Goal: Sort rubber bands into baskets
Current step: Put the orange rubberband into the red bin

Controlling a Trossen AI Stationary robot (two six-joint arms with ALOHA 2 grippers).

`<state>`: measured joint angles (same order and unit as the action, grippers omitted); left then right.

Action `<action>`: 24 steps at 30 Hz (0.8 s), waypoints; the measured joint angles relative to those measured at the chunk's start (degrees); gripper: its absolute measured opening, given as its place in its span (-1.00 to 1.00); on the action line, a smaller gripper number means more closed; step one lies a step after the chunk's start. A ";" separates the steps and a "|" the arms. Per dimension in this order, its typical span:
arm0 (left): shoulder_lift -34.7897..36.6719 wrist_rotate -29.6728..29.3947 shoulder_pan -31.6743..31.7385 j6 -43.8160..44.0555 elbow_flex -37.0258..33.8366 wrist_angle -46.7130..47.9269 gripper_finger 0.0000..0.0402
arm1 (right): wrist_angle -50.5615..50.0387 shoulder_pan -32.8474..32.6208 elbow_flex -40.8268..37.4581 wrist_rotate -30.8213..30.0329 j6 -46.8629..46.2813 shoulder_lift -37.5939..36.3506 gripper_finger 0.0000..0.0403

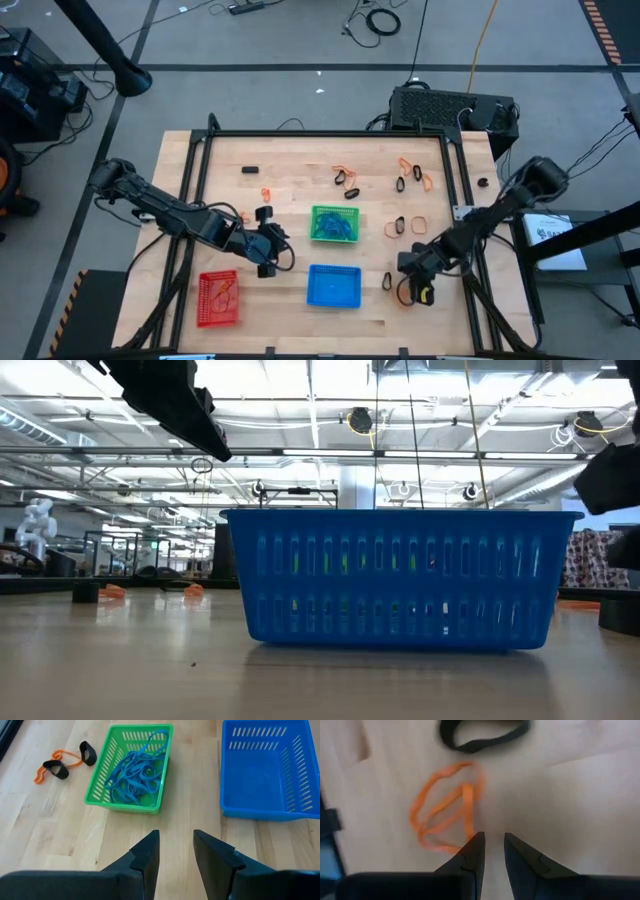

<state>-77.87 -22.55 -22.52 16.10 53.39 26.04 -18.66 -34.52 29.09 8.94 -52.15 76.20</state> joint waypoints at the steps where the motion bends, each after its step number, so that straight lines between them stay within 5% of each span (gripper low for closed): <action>1: 0.00 0.00 0.01 0.00 0.00 0.00 -0.36 | 1.24 -0.34 0.01 1.05 0.04 0.62 -0.67; 24: 0.00 0.28 0.07 -0.04 0.00 0.07 -0.36 | 5.82 1.16 0.47 2.74 5.31 2.85 -0.76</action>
<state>-77.87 -22.26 -22.46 16.05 53.39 26.11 -12.84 -33.35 29.56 11.68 -46.84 79.05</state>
